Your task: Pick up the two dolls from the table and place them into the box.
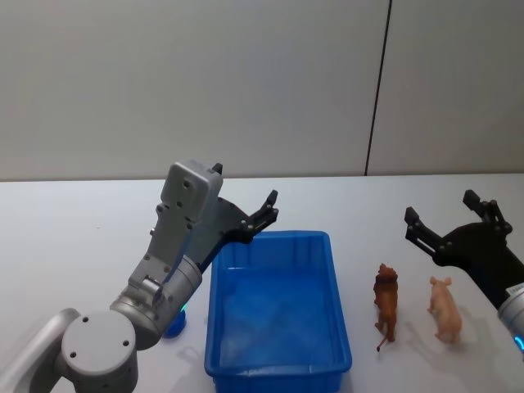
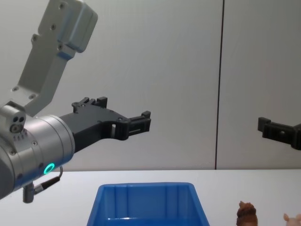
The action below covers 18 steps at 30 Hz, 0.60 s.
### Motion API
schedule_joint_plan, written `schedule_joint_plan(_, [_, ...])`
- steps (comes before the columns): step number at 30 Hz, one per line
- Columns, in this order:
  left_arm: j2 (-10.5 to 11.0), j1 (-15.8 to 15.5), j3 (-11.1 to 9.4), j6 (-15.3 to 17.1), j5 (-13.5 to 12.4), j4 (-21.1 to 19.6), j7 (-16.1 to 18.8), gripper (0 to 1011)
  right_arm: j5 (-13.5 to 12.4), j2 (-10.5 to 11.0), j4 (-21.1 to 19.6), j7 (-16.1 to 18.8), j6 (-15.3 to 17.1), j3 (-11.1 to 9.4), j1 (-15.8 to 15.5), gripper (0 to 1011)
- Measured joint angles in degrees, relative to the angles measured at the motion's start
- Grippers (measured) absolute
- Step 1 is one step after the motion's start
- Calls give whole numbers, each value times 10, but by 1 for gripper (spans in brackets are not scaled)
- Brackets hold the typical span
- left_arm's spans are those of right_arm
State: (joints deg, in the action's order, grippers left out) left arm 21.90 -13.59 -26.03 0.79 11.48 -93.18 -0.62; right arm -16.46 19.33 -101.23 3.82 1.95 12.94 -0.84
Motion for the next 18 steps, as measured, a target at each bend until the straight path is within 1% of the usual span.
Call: schedule_joint_plan(18, [0, 0, 0, 0, 0, 0, 0, 1001, 0, 0, 0, 0, 0, 0, 0, 1001])
